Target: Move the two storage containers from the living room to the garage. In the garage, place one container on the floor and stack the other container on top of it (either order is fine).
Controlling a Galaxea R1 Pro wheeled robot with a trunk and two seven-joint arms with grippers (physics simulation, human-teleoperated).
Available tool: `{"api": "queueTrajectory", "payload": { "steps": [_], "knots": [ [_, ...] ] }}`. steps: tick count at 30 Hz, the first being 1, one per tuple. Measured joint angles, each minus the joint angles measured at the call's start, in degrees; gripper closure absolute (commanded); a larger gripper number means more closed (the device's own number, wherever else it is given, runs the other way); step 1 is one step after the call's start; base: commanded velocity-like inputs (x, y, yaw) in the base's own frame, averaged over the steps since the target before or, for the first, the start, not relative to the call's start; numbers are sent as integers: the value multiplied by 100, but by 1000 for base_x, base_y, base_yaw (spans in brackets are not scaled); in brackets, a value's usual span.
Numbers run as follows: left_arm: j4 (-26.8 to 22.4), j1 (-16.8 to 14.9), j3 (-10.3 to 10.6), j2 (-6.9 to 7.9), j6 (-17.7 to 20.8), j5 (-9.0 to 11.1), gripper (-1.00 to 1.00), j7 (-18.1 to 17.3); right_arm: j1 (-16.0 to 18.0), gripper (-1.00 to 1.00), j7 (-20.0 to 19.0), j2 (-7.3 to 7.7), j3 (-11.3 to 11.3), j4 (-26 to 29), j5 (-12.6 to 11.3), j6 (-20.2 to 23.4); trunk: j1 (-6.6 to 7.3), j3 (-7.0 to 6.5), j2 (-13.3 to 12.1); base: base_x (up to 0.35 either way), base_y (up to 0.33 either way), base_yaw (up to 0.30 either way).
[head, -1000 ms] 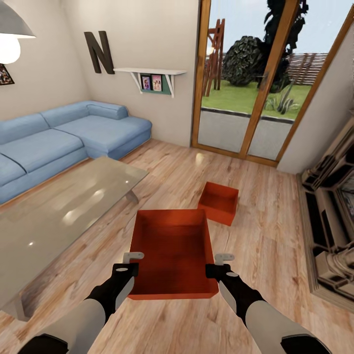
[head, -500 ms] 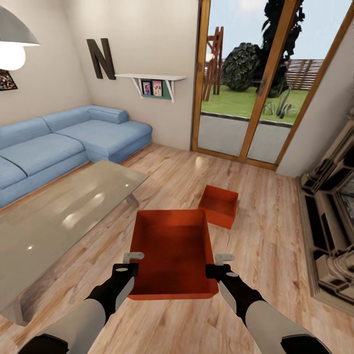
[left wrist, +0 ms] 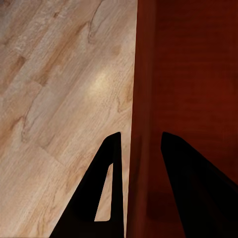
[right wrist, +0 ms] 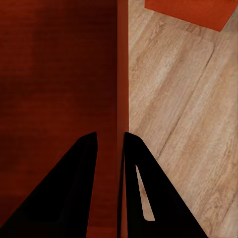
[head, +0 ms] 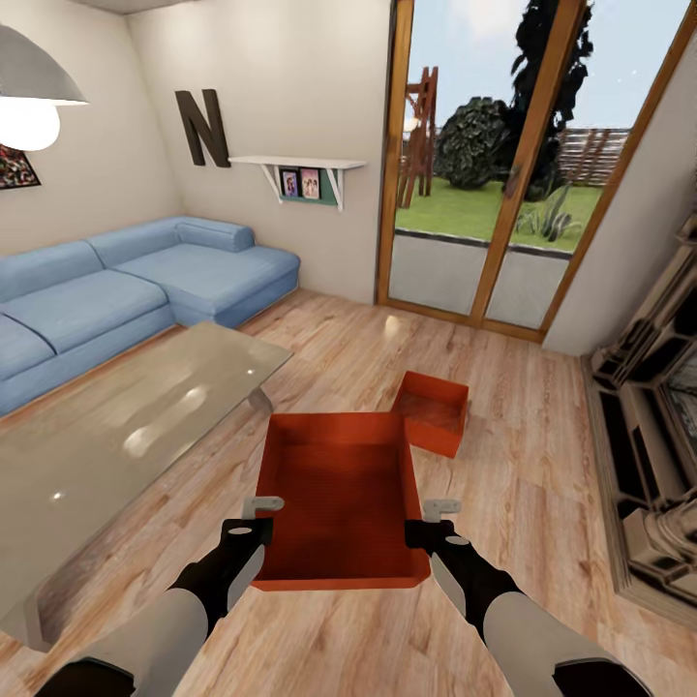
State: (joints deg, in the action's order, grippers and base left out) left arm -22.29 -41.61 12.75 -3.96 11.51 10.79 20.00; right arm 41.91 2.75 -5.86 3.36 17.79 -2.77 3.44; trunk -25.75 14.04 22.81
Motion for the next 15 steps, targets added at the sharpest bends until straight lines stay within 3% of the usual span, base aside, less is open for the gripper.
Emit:
{"api": "queueTrajectory", "payload": {
  "steps": [15],
  "knots": [
    [-1, 0, -2, -1, 0, -1, 100, 0, 0, 100, -5, 0, -6, 0, 7, -1, 0, -138, 0, 0, 0, 0]
  ]
}}
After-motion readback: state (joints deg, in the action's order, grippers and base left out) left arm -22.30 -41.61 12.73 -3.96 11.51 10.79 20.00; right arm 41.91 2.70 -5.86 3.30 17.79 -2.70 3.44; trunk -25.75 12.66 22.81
